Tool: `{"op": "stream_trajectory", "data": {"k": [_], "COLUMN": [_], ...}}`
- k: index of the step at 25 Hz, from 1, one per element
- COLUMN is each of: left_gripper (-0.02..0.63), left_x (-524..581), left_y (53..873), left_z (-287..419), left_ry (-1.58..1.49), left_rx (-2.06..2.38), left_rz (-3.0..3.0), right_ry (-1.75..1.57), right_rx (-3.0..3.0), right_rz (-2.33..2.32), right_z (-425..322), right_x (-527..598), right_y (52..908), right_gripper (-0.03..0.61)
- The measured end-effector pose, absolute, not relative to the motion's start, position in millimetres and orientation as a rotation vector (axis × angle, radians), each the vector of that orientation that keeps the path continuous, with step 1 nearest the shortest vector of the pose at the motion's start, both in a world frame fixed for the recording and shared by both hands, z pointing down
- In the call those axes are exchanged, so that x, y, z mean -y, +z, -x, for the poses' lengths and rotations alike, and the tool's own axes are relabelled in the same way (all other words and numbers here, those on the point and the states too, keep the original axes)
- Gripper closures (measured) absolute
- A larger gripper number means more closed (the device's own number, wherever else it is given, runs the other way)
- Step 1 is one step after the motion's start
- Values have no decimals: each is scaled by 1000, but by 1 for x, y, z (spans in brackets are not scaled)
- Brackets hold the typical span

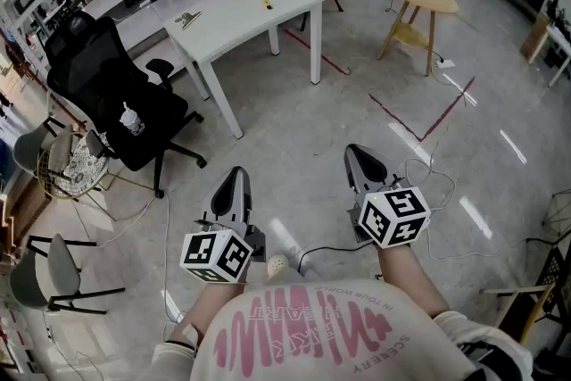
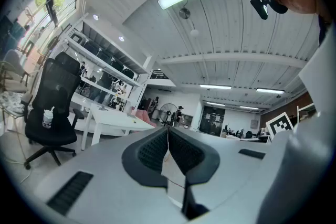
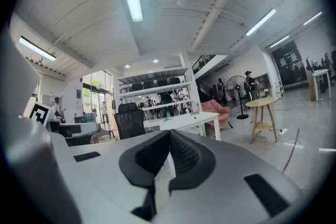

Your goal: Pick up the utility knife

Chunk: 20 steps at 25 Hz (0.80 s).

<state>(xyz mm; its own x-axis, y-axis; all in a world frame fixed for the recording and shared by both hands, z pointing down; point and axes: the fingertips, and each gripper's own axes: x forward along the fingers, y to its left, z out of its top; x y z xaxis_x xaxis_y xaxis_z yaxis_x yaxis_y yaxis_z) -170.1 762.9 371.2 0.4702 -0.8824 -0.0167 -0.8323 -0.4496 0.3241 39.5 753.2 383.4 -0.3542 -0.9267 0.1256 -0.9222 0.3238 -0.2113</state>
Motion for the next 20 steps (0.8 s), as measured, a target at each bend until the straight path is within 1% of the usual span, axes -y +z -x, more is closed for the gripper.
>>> {"op": "stream_trajectory", "data": {"k": [13,20], "left_gripper": [589,589], "left_x": [-753,-755], "left_y": [369,369], "left_z": [179,171], "left_ry": [-287,-304], "left_rx": [1460,1446], "left_rz": [-2443,-2448], "right_ry": [-365,-410], "right_rx": [-2534,-2490], "right_rz": [1760,1771], "right_z": [-31,-45], "right_x": [-746,-746], "right_y": [376,380], "right_gripper": [565,563]}}
